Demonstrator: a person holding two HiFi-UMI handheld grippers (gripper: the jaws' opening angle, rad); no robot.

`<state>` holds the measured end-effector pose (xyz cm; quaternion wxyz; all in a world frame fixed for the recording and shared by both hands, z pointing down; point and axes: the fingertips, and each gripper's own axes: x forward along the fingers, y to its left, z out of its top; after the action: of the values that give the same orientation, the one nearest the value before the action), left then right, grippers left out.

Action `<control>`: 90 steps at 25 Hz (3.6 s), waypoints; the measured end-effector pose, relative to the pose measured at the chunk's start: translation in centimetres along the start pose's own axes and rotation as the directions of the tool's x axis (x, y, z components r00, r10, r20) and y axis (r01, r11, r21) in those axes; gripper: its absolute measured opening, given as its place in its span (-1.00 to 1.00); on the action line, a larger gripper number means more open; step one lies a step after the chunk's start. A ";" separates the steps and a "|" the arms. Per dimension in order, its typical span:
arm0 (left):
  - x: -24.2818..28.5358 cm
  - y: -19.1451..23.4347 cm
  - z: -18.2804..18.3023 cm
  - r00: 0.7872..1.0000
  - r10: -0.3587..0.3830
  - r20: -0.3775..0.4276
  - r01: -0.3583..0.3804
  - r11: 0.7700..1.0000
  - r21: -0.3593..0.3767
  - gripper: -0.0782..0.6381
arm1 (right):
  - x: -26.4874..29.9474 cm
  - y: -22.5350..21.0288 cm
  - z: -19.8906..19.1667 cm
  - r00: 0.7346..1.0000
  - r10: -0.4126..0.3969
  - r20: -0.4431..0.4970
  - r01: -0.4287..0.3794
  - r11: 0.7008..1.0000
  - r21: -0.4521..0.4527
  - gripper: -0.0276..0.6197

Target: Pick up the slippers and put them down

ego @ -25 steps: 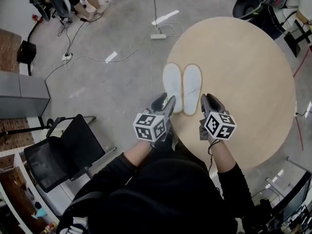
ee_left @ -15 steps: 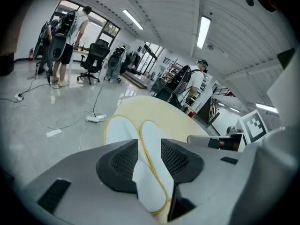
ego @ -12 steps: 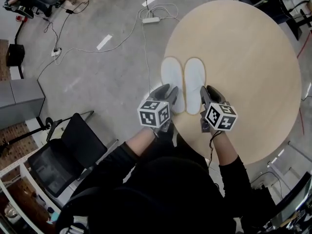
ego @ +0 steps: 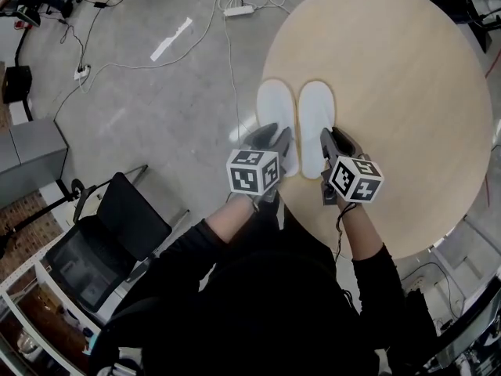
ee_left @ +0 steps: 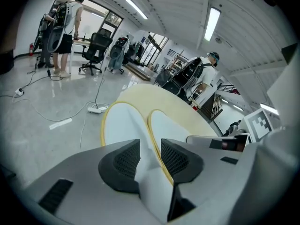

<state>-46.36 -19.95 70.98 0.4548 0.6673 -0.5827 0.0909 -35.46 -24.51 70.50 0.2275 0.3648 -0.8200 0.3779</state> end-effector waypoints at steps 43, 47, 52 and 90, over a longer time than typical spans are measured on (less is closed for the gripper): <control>-7.5 -10.1 4.6 0.978 -0.191 0.083 0.181 0.976 0.121 -0.68 | -13.2 3.4 6.2 0.964 0.047 0.261 -0.078 0.991 0.110 -0.82; -9.4 -12.5 5.1 0.963 -0.255 0.085 0.239 0.957 0.164 -0.68 | -16.7 4.0 7.0 0.947 0.012 0.321 -0.053 0.991 0.119 -0.82; -10.8 -15.6 5.6 0.939 -0.338 0.066 0.316 0.922 0.222 -0.68 | -20.5 4.7 7.6 0.918 -0.042 0.394 -0.004 0.993 0.117 -0.82; -15.4 -35.2 -1.0 0.839 -0.539 0.073 0.482 0.799 0.358 -0.68 | -39.9 -2.2 2.7 0.806 -0.120 0.580 0.022 0.985 0.173 -0.82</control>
<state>-20.40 -11.78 43.88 0.2941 0.8707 -0.3941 0.0020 -8.88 -10.61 43.93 -0.0530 0.5110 -0.8033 0.3014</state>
